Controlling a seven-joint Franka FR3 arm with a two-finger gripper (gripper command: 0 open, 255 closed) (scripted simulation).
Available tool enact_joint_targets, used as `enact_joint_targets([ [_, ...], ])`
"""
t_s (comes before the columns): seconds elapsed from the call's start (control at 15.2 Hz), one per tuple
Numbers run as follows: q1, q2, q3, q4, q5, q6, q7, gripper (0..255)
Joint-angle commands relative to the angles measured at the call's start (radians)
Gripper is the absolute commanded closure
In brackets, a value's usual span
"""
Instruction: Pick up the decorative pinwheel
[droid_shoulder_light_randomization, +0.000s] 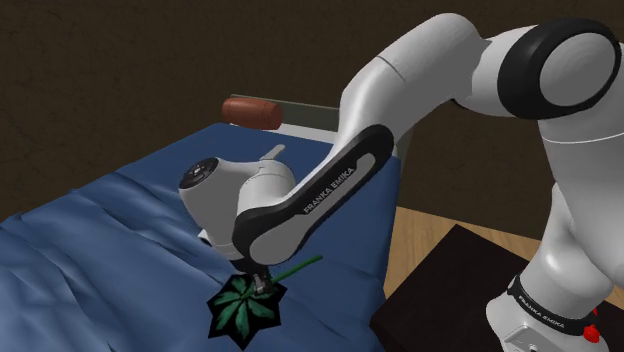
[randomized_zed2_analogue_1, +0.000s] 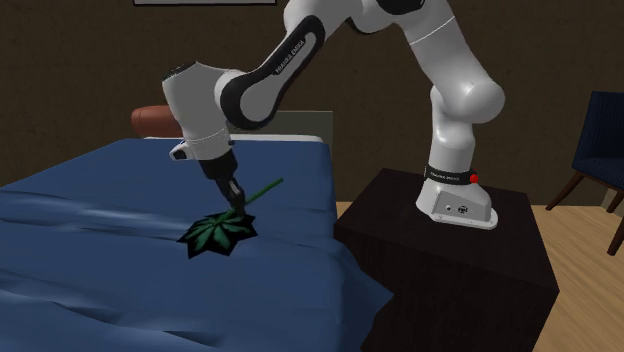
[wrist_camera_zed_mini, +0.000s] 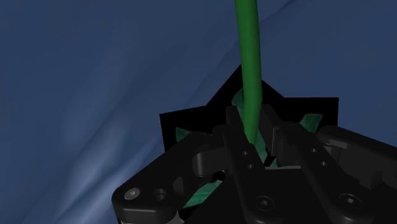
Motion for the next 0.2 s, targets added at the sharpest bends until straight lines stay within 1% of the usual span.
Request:
enact_joint_targets([
  [0.0, -0.003, -0.015, 0.004, 0.004, 0.007, -0.019, -0.006, 255],
  [0.13, -0.003, -0.017, 0.005, 0.005, 0.008, -0.02, -0.007, 255],
])
